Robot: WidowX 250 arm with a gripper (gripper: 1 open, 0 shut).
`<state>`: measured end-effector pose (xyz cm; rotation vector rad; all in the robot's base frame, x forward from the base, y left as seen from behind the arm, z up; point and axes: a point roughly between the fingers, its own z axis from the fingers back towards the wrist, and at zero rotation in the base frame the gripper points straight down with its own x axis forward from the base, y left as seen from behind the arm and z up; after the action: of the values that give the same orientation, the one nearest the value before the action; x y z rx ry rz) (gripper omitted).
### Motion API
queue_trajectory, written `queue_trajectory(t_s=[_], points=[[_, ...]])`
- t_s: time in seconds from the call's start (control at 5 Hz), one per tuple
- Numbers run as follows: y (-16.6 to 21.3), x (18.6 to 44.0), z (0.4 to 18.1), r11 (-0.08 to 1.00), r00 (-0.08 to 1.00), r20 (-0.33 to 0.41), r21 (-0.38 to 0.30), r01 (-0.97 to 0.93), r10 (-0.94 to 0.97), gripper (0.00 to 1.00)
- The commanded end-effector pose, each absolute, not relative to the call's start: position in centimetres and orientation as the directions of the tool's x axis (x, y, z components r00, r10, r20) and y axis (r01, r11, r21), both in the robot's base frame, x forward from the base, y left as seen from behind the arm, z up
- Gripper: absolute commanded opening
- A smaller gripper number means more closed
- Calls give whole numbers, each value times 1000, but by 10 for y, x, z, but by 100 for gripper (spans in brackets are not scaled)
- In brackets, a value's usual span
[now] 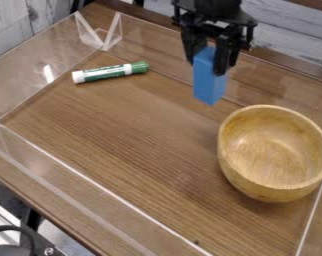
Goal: Remove the blue block from inside the brown bowl and put it on the table
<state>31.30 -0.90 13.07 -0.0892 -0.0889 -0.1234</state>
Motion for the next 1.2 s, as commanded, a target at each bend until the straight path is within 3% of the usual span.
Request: queue_trajectory(t_s=[0.0, 1.0], points=[[-5, 317, 147, 990, 978, 179, -67, 122, -109, 0], [3, 324, 140, 992, 948, 304, -56, 117, -94, 0]])
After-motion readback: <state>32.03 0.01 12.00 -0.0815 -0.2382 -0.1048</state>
